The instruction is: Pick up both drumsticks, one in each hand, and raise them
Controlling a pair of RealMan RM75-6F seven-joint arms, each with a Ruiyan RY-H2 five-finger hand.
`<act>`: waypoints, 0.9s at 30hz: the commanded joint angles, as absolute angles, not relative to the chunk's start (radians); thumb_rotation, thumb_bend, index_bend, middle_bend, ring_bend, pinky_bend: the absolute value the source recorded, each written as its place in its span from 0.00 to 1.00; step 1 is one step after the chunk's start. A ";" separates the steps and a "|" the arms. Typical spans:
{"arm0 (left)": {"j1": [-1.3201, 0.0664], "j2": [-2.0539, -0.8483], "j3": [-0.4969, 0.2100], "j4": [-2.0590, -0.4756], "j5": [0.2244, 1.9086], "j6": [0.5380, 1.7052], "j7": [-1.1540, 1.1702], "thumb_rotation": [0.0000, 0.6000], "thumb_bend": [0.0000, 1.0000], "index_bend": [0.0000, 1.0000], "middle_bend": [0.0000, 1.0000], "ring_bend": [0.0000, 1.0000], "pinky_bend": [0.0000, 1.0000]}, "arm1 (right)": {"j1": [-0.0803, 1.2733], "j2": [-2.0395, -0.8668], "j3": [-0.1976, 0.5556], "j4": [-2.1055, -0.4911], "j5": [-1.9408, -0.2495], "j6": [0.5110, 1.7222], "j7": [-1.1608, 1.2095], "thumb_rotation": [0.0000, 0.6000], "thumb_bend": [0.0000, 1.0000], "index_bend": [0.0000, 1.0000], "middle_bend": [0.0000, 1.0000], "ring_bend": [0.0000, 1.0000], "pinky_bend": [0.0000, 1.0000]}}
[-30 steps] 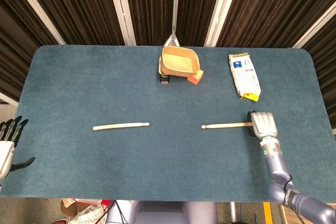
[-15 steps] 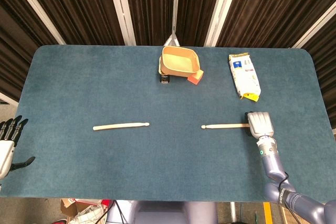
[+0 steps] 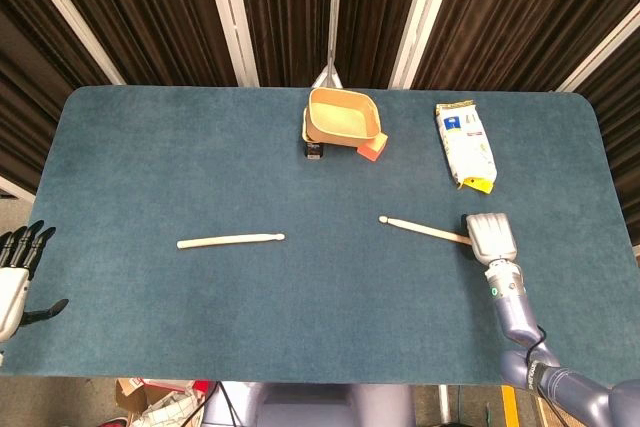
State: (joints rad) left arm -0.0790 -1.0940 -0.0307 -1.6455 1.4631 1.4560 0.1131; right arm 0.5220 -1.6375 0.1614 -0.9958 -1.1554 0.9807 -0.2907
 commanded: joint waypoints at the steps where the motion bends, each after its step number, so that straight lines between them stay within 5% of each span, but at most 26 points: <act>1: -0.082 -1.090 -0.032 -1.653 1.460 1.451 0.117 1.00 0.00 0.00 0.00 0.00 0.00 | 0.515 -1.594 0.162 -1.059 -1.190 1.017 -0.264 1.00 0.41 0.73 0.63 0.92 0.85; 9: -0.122 -1.045 -0.058 -1.743 1.425 1.399 0.161 1.00 0.02 0.00 0.00 0.03 0.12 | 0.487 -1.482 0.179 -1.239 -1.224 1.079 -0.214 1.00 0.42 0.74 0.64 0.92 0.85; 12: -0.162 -1.029 -0.093 -1.775 1.380 1.359 0.220 1.00 0.11 0.05 0.04 0.20 0.31 | 0.478 -1.457 0.180 -1.280 -1.236 1.098 -0.196 1.00 0.42 0.74 0.64 0.92 0.85; 17: -0.260 -1.040 -0.173 -1.803 1.219 1.256 0.347 1.00 0.27 0.27 0.32 0.64 0.76 | 0.470 -1.443 0.178 -1.300 -1.240 1.102 -0.171 1.00 0.42 0.74 0.64 0.92 0.85; 20: -0.322 -1.077 -0.207 -1.786 1.124 1.199 0.420 1.00 0.31 0.37 0.47 0.82 0.93 | 0.471 -1.441 0.177 -1.299 -1.245 1.103 -0.163 1.00 0.42 0.74 0.64 0.92 0.85; 27: -0.469 -1.227 -0.243 -1.719 0.860 1.132 0.656 1.00 0.31 0.45 0.51 0.92 1.00 | 0.471 -1.434 0.184 -1.303 -1.247 1.108 -0.141 1.00 0.42 0.74 0.64 0.92 0.85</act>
State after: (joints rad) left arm -0.3979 -1.1545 -0.2169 -1.7539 0.9601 1.1667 0.5617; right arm 0.4710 -1.4340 0.1836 -1.3035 -1.2474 1.1080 -0.1411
